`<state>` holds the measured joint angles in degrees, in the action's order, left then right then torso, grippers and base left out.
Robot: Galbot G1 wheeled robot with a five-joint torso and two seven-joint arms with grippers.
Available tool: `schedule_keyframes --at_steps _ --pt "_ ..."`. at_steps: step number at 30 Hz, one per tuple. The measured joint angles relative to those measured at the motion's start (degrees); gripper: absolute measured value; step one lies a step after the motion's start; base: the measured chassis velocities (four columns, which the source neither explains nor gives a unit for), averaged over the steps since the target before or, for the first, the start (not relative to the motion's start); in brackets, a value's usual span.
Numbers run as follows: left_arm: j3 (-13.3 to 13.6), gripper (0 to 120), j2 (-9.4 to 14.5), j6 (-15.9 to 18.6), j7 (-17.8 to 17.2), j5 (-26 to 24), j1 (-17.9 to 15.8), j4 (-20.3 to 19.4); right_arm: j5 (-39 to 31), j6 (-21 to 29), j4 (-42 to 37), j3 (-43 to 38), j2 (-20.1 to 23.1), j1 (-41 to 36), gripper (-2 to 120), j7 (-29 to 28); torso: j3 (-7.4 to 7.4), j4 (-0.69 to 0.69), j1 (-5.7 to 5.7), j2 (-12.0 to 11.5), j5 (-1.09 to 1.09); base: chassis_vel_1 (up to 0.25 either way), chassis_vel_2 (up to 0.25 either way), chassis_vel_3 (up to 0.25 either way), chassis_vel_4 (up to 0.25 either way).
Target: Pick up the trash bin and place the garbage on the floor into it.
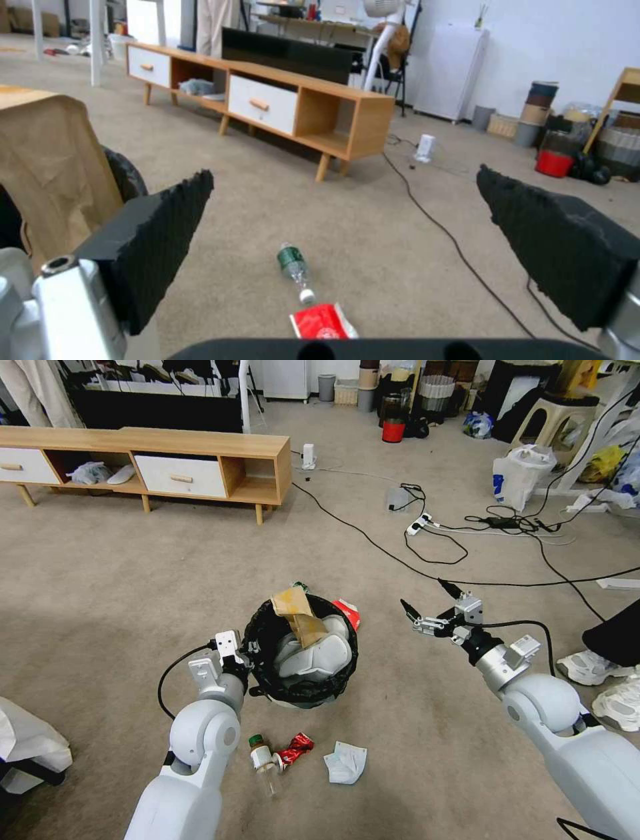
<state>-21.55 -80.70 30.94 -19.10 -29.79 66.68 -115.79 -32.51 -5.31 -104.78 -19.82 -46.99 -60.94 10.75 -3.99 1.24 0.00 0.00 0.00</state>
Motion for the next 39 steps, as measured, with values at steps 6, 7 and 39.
schedule_keyframes --at_steps 6,7,39 --pt "0.1 4 -0.1 0.0 0.0 0.0 0.0 0.0 0.0 0.0 0.0 0.1 0.0 0.0 100 0.0 0.0 0.01 0.0 0.0 0.0 0.0 0.0 0.0 0.0" --pt "0.1 4 -0.1 0.0 0.0 0.0 0.0 0.0 0.0 0.0 0.0 0.1 0.0 0.0 100 0.0 0.0 0.01 0.0 0.0 0.0 0.0 0.0 0.0 0.0" --pt "0.2 4 -0.5 0.0 -0.2 0.2 -0.2 0.0 0.1 -0.2 0.1 -0.2 0.2 -0.4 100 0.0 0.0 0.01 0.0 0.0 0.0 0.0 0.0 0.0 0.0"
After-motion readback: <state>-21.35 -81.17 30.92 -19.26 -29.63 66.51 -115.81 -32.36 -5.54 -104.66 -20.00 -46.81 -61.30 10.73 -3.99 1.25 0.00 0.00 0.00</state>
